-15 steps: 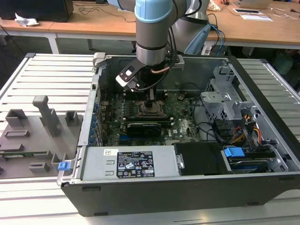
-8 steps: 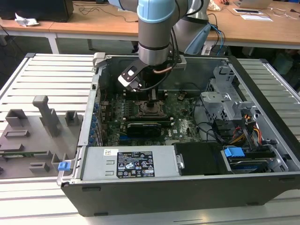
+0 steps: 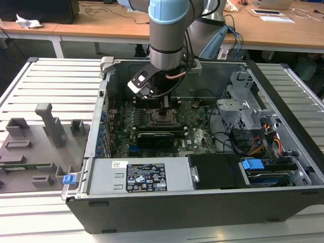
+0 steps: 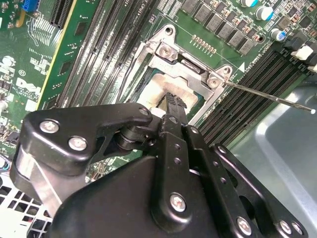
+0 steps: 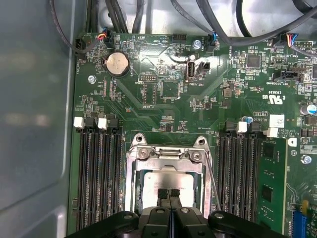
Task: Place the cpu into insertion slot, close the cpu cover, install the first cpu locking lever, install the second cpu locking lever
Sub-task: 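Install the first cpu locking lever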
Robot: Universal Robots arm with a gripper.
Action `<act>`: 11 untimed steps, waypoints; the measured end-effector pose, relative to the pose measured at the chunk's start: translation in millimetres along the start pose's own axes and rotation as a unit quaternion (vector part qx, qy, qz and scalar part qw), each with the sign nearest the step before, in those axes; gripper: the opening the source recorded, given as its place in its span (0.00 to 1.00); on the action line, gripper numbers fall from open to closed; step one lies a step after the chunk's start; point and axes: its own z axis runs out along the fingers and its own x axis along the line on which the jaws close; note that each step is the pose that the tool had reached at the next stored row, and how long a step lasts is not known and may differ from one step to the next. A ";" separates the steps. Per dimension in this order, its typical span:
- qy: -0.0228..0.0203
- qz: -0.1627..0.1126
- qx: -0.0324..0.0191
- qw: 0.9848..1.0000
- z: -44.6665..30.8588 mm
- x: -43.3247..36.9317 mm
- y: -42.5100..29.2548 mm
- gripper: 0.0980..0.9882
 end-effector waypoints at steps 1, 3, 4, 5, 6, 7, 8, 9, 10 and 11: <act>0.000 0.000 0.000 1.000 -0.4 0.0 0.0 0.01; 0.000 0.000 0.000 1.000 -1.7 0.1 0.1 0.01; 0.000 0.000 0.000 1.000 -3.1 0.1 0.1 0.01; 0.000 0.000 0.000 1.000 -4.1 0.2 0.2 0.01; 0.000 0.000 0.000 1.000 -5.5 0.2 0.2 0.01; 0.000 0.000 0.000 1.000 -6.4 0.3 0.3 0.01; 0.000 0.000 0.000 1.000 -7.1 0.3 0.3 0.01; 0.000 0.000 0.000 1.000 -7.6 0.3 0.3 0.01; 0.000 0.000 0.000 1.000 -8.4 0.4 0.4 0.01; 0.000 0.000 0.000 1.000 -9.4 0.4 0.4 0.01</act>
